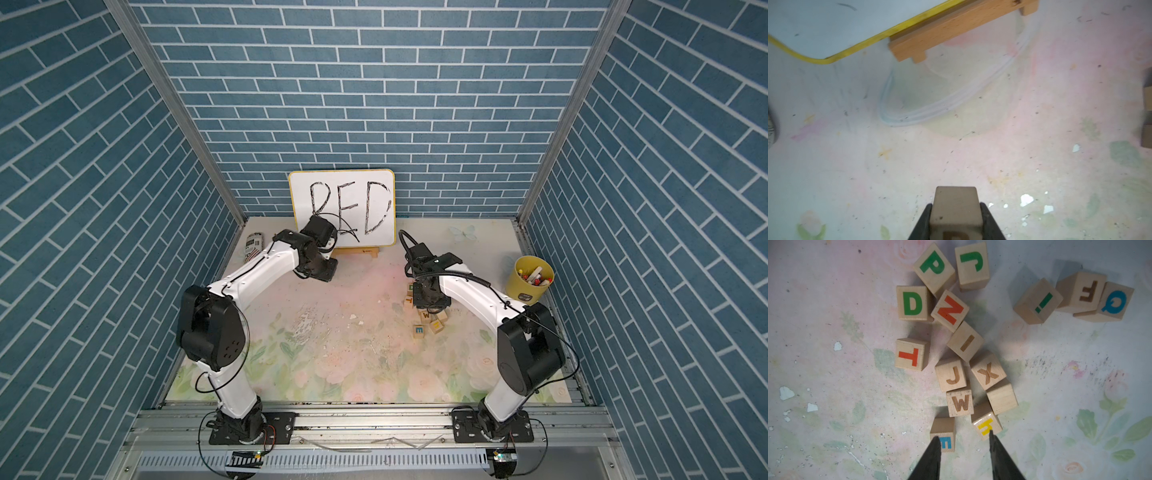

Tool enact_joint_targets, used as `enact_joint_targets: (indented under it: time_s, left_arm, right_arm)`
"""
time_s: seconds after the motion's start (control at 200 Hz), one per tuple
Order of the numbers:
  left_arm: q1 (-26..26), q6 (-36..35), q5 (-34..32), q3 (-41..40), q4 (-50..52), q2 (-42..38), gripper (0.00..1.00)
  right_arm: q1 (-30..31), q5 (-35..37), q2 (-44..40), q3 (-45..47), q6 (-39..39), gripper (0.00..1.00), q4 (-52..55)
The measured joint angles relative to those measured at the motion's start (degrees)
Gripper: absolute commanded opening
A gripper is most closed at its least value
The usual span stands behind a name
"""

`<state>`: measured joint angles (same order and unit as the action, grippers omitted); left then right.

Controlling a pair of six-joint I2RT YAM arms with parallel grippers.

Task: Assemble the uppercase word "red" with letter blocks
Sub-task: Place the letter block at the center of the board.

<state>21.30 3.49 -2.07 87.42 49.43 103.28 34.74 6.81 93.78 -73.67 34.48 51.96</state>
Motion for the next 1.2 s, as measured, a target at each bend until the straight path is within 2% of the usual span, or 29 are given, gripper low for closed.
enact_joint_targets:
  time_s: [0.185, 0.31, 0.73, 1.2]
  left_arm:
    - [-6.21, -3.04, 2.03, -6.23, -0.74, -1.09, 0.18]
    - [-8.72, -5.05, 2.51, -7.34, -1.46, 0.61, 0.19]
    - [-12.28, -7.02, 6.64, -7.32, -4.33, 8.94, 0.2]
    - [-13.62, -7.37, 4.7, -7.37, -5.84, 9.14, 0.23]
  right_arm:
    - [1.36, -0.24, 0.52, -0.48, 0.02, 0.41, -0.37]
    - [2.38, -0.28, 1.66, -1.6, 0.02, 0.41, -0.7]
    - [2.89, -0.92, 4.48, -3.54, 0.02, 0.41, -1.33]
    - [2.89, -1.01, 4.61, -3.54, 0.0, 0.41, -1.44]
